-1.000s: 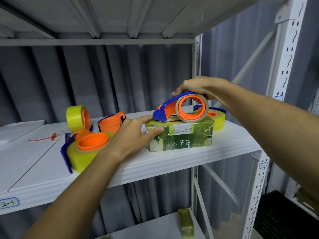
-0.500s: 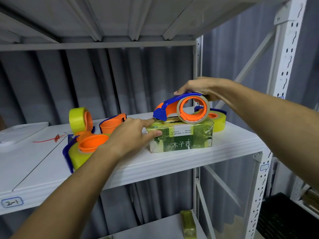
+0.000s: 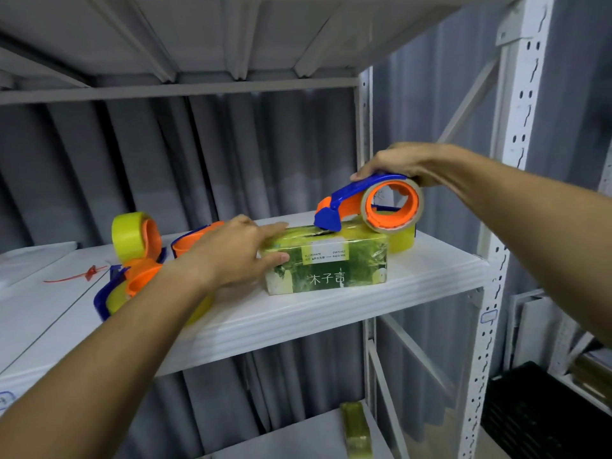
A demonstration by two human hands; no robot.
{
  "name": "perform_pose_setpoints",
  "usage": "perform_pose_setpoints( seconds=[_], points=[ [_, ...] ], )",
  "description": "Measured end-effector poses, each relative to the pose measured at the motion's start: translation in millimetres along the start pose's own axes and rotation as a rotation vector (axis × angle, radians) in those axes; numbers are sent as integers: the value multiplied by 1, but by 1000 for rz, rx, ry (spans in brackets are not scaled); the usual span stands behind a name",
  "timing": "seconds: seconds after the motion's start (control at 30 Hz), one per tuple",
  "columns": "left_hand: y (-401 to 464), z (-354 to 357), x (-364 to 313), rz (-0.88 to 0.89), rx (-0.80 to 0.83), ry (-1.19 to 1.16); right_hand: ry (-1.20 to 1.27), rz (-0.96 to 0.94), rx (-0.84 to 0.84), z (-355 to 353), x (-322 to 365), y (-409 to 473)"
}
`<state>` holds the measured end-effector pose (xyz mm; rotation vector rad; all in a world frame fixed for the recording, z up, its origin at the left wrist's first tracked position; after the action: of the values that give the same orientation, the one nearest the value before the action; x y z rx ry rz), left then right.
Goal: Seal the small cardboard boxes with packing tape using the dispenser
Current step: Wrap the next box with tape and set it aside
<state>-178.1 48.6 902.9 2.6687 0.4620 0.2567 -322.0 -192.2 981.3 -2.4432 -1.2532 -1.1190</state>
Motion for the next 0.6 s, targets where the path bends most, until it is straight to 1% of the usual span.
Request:
perform_pose_setpoints(
  seconds=[0.13, 0.2, 0.23, 0.33, 0.37, 0.5, 0.6],
  points=[
    [8, -4, -20, 62, 107, 199, -103, 65, 14, 6, 1, 4],
    [13, -3, -33, 78, 81, 231, -136, 66, 2, 5, 2, 8],
    [15, -1, -40, 84, 56, 198, -146, 71, 2, 6, 3, 9],
    [14, 12, -53, 56, 7, -77, -119, 80, 8, 7, 1, 7],
    [13, 16, -55, 57, -17, -115, -113, 77, 11, 7, 0, 7],
    [13, 20, -52, 18, -122, -83, -122, 46, -10, 7, 3, 8],
    [14, 22, -48, -18, -130, -73, -108, 31, -20, 5, 4, 4]
  ],
)
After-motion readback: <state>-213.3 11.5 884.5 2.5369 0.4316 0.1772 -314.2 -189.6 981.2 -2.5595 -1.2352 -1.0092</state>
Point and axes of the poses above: each hand's wrist, its own y-axis towards the middle knuckle, its own z-axis out of the palm, x = y × z, the point moved 7 cm from there along y, towards the middle knuckle, and after that the axes turned 6 degrees about -x, right-handed, at the moved point
